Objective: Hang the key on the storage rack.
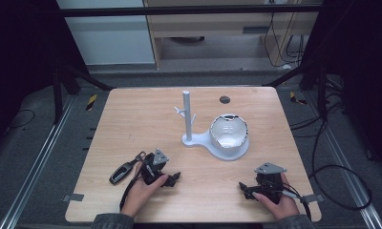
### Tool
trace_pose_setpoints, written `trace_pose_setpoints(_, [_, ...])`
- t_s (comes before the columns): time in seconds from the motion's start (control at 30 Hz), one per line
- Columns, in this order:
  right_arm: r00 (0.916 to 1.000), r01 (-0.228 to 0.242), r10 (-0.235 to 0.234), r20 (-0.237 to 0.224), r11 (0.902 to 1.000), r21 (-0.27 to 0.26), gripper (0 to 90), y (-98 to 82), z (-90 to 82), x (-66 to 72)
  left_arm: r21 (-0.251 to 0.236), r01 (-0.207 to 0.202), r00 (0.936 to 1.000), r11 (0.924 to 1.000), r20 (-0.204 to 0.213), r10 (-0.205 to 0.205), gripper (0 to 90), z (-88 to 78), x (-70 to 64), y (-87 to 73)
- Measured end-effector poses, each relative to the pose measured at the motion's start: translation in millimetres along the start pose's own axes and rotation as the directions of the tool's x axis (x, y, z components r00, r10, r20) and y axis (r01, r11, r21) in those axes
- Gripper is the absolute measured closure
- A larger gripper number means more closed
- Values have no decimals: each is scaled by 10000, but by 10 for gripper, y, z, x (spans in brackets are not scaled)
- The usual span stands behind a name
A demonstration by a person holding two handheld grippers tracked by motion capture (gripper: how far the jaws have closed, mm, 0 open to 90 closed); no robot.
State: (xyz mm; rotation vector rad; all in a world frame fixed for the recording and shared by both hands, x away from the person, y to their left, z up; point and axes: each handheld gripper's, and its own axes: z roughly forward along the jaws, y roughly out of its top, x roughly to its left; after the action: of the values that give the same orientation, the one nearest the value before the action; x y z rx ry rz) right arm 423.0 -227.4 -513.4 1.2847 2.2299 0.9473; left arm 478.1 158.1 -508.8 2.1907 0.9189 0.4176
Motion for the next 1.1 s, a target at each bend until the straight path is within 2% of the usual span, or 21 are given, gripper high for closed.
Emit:
trace_pose_setpoints(0.23, [9997, 194, -195, -135, 9998, -12, 4, 9, 9, -20, 137, -140, 9999, 9998, 92, 139, 40, -7, 7, 5])
trace_pose_setpoints(0.3, [9997, 197, -197, -145, 9998, -10, 4, 9, 9, -20, 254, -237, 9997, 9994, -70, 238, 49, -38, 24, 16])
trace_pose_setpoints(0.47, [9997, 182, -182, -131, 9998, -14, 4, 9, 9, -19, -81, -59, 9999, 9999, -142, 58, 51, -120, 60, 28])
trace_pose_setpoints(0.6, [9999, 111, -111, -93, 9999, -19, 4, 8, 10, -11, -418, -73, 9994, 9991, -337, 58, 52, -263, 133, 31])
trace_pose_setpoints(0.77, [9999, 106, -107, -73, 9999, -22, 4, 7, 9, -8, -641, 106, 9978, 9979, -645, -147, 52, -393, 239, 8])
trace_pose_setpoints(0.93, [9999, 92, -92, -67, 10000, -20, 4, 7, 9, -6, -722, 650, 9926, 9953, -976, -719, 55, -531, 413, -62])
trace_pose_setpoints(1.0, [9999, 92, -92, -62, 10000, -21, 4, 7, 9, -6, -724, 671, 9919, 9951, -1026, -744, 55, -550, 434, -68])
trace_pose_setpoints(1.1, [9999, 91, -92, -62, 10000, -20, 4, 6, 9, -6, -694, 823, 9883, 9942, -1230, -904, 54, -639, 534, -110])
